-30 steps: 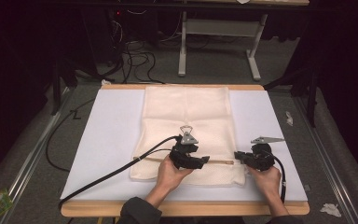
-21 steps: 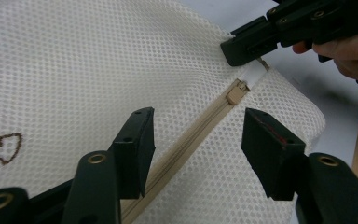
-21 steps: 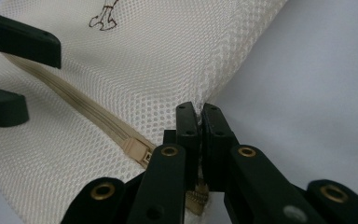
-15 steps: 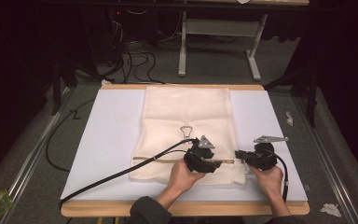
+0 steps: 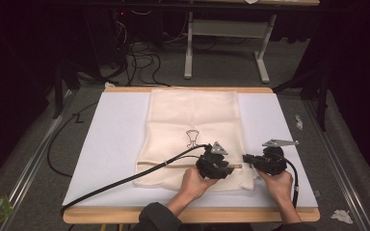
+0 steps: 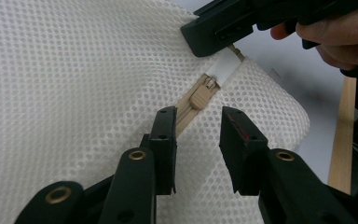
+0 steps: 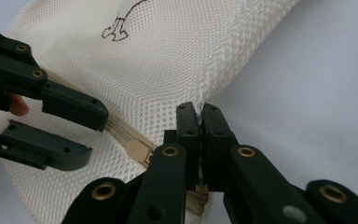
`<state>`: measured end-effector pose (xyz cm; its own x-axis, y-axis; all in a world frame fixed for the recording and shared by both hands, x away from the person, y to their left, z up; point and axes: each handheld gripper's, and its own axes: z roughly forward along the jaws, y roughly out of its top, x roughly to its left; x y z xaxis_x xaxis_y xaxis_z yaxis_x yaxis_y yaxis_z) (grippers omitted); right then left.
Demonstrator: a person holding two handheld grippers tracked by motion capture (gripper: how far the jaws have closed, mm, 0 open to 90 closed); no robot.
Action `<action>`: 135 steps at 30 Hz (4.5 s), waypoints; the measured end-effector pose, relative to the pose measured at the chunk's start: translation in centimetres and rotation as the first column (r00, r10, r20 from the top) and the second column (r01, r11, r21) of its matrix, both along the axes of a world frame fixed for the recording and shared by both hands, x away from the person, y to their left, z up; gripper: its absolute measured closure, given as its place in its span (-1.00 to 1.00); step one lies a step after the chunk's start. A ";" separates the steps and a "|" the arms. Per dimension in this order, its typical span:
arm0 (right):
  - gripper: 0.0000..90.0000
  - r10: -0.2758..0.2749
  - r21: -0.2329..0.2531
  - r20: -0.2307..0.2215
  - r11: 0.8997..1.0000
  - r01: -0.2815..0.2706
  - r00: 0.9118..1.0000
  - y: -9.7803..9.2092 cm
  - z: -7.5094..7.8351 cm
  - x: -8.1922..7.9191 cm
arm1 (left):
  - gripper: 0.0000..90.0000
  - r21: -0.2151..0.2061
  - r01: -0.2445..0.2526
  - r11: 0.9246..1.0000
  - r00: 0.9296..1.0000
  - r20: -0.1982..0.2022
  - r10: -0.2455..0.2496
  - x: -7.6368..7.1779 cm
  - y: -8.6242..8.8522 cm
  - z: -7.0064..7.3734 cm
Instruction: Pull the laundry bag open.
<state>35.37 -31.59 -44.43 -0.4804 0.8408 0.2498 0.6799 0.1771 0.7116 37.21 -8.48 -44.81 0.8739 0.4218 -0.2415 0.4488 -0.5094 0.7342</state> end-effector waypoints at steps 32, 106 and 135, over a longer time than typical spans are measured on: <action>0.97 0.020 0.016 0.016 1.000 -0.020 1.000 0.5 0.8 -0.2 | 0.62 -0.036 0.016 0.999 0.999 -0.042 -0.017 0.3 -1.9 -0.7; 0.97 0.027 0.012 0.021 1.000 -0.028 0.999 0.6 0.7 -0.3 | 0.93 -0.029 0.002 1.000 0.996 -0.085 -0.004 0.5 -1.9 -0.9; 0.97 0.039 0.009 0.014 0.999 -0.039 0.999 0.3 0.4 -0.4 | 0.94 0.001 0.007 1.000 0.998 -0.066 -0.007 0.4 -1.5 -0.6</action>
<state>35.01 -31.27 -44.01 -0.5158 0.8192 0.2508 0.6630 0.1963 0.7225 37.56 -9.99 -45.37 0.8592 0.4160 -0.2978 0.4922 -0.5137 0.7027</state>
